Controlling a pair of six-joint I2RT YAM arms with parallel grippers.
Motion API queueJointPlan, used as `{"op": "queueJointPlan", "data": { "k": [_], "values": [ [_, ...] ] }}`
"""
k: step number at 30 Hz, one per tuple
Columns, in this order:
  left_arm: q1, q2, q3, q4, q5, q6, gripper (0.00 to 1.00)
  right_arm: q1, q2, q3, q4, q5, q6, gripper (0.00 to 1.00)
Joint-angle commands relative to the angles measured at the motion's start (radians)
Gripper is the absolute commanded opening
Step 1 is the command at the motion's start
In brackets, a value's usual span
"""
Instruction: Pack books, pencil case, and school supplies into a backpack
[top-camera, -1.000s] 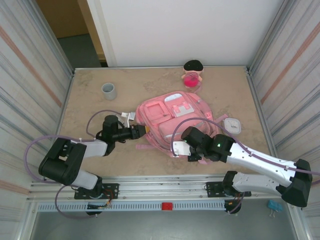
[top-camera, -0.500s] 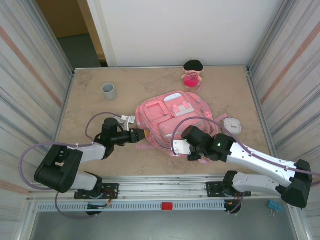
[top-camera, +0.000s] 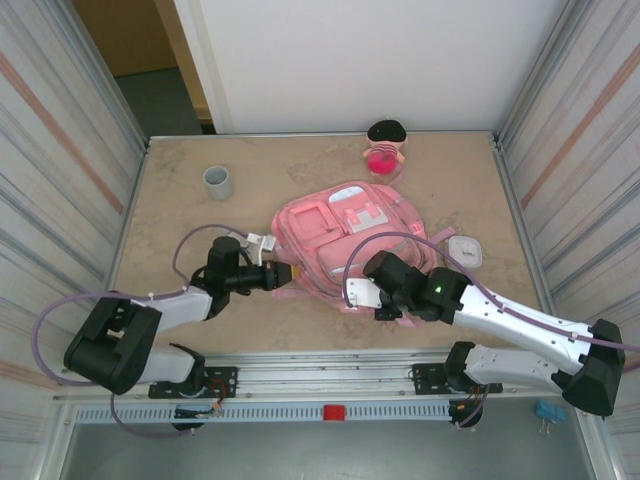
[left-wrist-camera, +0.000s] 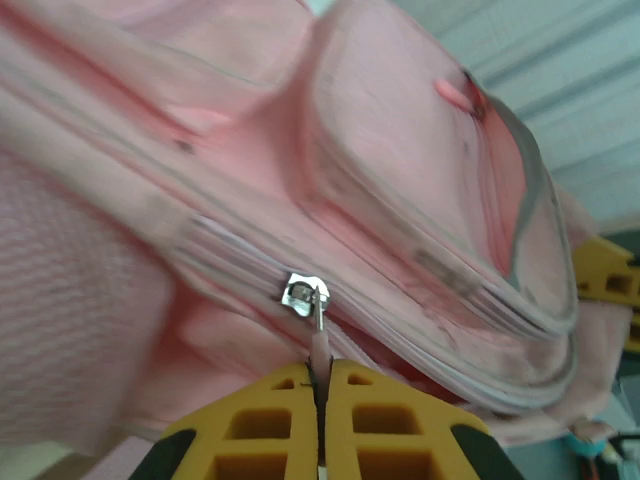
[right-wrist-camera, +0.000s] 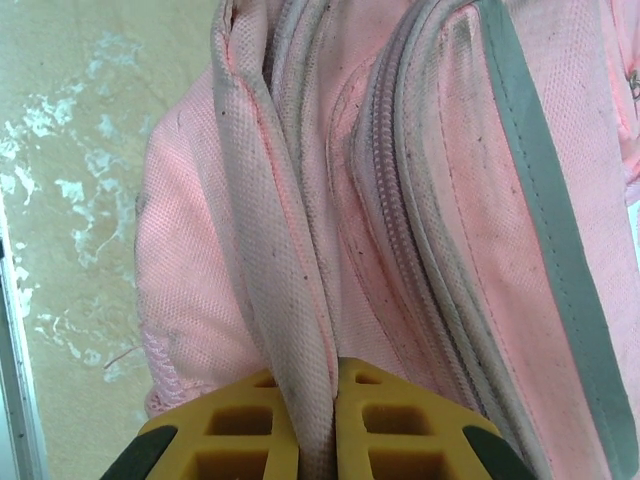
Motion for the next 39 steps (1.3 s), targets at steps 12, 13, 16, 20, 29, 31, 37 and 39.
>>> {"op": "queueJointPlan", "data": {
  "k": [12,13,16,20,29,31,37,39],
  "values": [
    [-0.173,-0.160,0.143,-0.246,0.094,0.193,0.06,-0.015,0.016,-0.036,0.352,0.076,0.205,0.00],
    [-0.182,-0.159,0.150,-0.247,0.104,0.193,0.06,-0.015,0.019,-0.037,0.358,0.067,0.209,0.00],
    [-0.190,-0.167,0.158,-0.246,0.085,0.181,0.06,-0.015,0.033,-0.034,0.326,0.032,0.202,0.04],
    [-0.188,-0.206,0.161,-0.313,-0.002,0.221,0.05,-0.025,-0.016,-0.031,0.265,-0.149,0.205,0.48],
    [-0.180,-0.223,0.155,-0.309,0.001,0.228,0.05,-0.156,-0.232,-0.111,0.284,-0.183,0.251,0.65],
    [-0.180,-0.217,0.160,-0.310,0.002,0.228,0.05,-0.156,-0.225,-0.112,0.268,-0.174,0.224,0.65],
    [-0.180,-0.219,0.161,-0.304,-0.011,0.222,0.06,-0.147,-0.164,-0.129,0.278,-0.289,0.187,0.61],
    [-0.180,-0.221,0.164,-0.306,-0.015,0.221,0.05,-0.131,-0.145,-0.138,0.297,-0.295,0.177,0.59]
  ]
}}
